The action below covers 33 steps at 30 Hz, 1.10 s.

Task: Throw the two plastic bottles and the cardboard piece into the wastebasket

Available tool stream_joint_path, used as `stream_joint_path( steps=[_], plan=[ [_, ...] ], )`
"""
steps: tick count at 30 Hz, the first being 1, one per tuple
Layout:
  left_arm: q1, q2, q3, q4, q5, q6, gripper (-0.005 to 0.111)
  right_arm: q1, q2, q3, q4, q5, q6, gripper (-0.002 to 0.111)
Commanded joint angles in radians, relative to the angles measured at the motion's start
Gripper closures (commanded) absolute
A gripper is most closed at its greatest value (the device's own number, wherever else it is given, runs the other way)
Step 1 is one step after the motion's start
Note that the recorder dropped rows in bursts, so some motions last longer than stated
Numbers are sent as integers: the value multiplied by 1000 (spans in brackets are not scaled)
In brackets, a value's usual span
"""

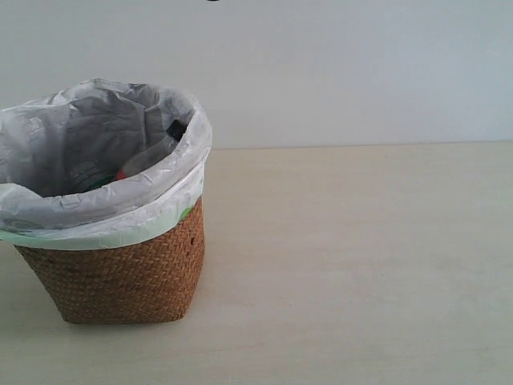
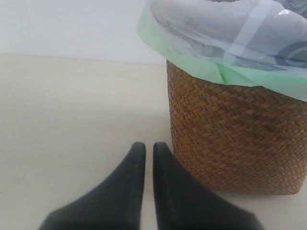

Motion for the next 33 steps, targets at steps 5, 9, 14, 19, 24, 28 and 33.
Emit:
stream_joint_path(
  steps=[5,9,14,19,24,28,33],
  plan=[
    [3,-2,3,2,-3,-9,101,-4,-100,-4,-53,165,-89,106],
    [3,-2,3,2,-3,-9,101,-4,-134,28,-178,255,-78,106],
    [3,-2,3,2,-3,-9,101,-4,-263,194,-200,255,-65,106],
    [3,-2,3,2,-3,-9,101,-4,-473,479,-200,129,-38,106],
    [3,-2,3,2,-3,-9,101,-4,-847,869,-202,-73,-17,106],
    [3,-2,3,2,-3,-9,101,-4,-1088,1074,-202,-158,-17,106],
    [3,-2,3,2,-3,-9,101,-4,-1342,1229,-202,-147,-17,106]
  ],
)
